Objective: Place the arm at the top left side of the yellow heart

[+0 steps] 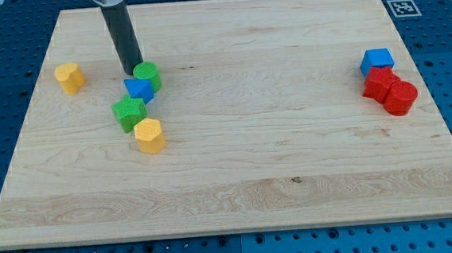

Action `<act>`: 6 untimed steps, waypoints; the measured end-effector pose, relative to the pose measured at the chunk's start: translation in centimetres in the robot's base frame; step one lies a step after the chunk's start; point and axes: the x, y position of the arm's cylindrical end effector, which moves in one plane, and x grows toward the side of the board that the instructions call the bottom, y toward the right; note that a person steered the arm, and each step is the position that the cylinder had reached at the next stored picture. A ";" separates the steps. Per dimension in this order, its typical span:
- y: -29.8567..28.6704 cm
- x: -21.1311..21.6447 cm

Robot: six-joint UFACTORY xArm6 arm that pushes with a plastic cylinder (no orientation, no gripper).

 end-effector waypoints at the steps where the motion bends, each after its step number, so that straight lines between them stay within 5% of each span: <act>1: 0.0 -0.9; 3: -2.2 -7.7; 6: -9.0 -9.0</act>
